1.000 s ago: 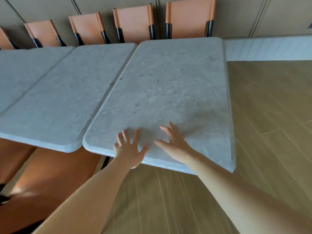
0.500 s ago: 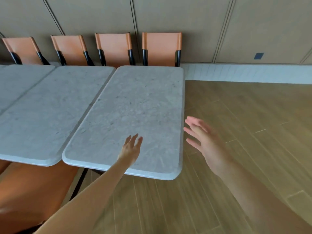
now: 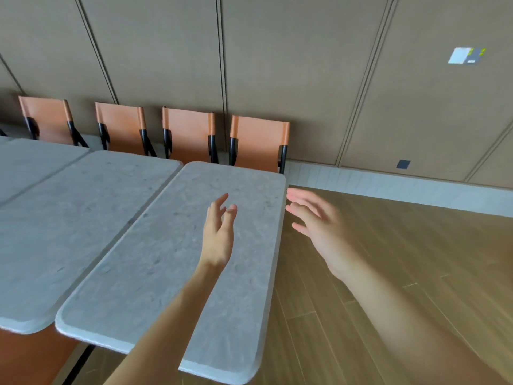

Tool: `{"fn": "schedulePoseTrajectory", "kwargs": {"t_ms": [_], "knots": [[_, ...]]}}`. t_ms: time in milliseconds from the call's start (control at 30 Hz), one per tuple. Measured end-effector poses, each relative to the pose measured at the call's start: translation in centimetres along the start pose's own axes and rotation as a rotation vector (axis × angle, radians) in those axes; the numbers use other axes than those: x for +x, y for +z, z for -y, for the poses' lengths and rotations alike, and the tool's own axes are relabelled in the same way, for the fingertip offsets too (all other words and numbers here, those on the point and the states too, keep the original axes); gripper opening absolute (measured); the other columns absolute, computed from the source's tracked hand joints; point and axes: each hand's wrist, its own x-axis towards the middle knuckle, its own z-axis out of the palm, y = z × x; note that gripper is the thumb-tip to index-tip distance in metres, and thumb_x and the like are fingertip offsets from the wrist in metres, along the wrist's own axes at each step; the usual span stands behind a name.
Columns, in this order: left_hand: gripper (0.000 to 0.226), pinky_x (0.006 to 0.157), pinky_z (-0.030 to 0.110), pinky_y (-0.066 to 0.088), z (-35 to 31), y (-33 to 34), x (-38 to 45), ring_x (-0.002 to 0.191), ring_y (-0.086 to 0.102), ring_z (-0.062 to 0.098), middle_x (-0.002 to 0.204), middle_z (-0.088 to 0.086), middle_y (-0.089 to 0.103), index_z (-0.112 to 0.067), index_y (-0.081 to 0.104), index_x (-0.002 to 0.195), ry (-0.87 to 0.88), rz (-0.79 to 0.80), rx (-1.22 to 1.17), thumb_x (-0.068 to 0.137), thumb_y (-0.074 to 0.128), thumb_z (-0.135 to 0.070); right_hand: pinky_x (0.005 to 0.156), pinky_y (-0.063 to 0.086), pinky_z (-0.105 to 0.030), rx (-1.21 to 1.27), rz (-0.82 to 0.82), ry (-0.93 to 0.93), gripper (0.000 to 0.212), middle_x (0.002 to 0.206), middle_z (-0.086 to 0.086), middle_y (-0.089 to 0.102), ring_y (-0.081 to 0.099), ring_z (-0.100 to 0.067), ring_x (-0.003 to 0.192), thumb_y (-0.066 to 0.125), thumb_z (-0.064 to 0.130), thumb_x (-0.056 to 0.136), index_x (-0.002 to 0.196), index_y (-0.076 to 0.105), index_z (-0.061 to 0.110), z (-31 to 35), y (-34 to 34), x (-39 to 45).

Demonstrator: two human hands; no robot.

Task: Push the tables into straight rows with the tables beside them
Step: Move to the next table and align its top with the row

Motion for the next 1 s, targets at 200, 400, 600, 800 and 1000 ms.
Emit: {"fn": "schedulePoseTrajectory", "kwargs": {"t_ms": [200,400,600,800,1000], "knots": [[0.031,0.104,0.027,0.031,1.2,2.0,6.1,0.139,0.041,0.01,0.141,-0.015,0.043,-0.037,0.045,0.138,-0.052,-0.173,-0.047,0.108,0.043,-0.031,0.109,0.05,-0.034,-0.139,0.196,-0.02,0.028,0.127,0.022,0.064,0.058,0.007,0.12,0.057,0.023,0.103,0.129,0.066,0.031,1.0,0.5,10.3],[0.036,0.101,0.026,0.035,3.1,2.7,9.1,0.136,0.045,0.011,0.148,-0.01,0.045,-0.033,0.046,0.141,-0.087,-0.288,0.03,0.105,0.046,-0.038,0.11,0.048,-0.039,-0.213,0.333,-0.009,0.025,0.125,0.014,0.066,0.06,-0.005,0.121,0.057,0.02,0.102,0.124,0.068,0.027,-0.9,1.4,18.2],[0.05,0.101,0.027,0.038,6.1,2.8,9.2,0.135,0.048,0.014,0.147,-0.005,0.048,-0.034,0.049,0.135,-0.194,-0.435,0.134,0.088,0.047,-0.052,0.106,0.046,-0.031,-0.272,0.623,0.134,0.034,0.137,-0.001,0.063,0.058,-0.013,0.125,0.058,0.019,0.099,0.133,0.063,0.021,-7.3,5.6,22.4],[0.046,0.101,0.027,0.035,10.7,6.7,8.8,0.137,0.046,0.019,0.145,-0.003,0.045,-0.023,0.049,0.143,-0.362,-0.547,0.396,0.101,0.053,-0.042,0.1,0.038,-0.024,-0.449,0.854,0.069,0.039,0.144,-0.002,0.055,0.051,-0.016,0.133,0.059,0.021,0.099,0.138,0.058,0.017,-14.2,4.4,27.6],[0.073,0.125,0.054,0.012,20.0,14.9,7.3,0.155,0.011,0.027,0.169,-0.005,0.007,-0.038,0.026,0.156,-0.734,-0.384,0.775,0.093,0.052,-0.065,0.119,0.031,-0.041,-0.91,1.269,-0.102,0.072,0.165,-0.007,0.013,0.025,-0.027,0.15,0.066,0.042,0.095,0.156,0.03,0.027,-25.7,-0.7,33.3]]}}
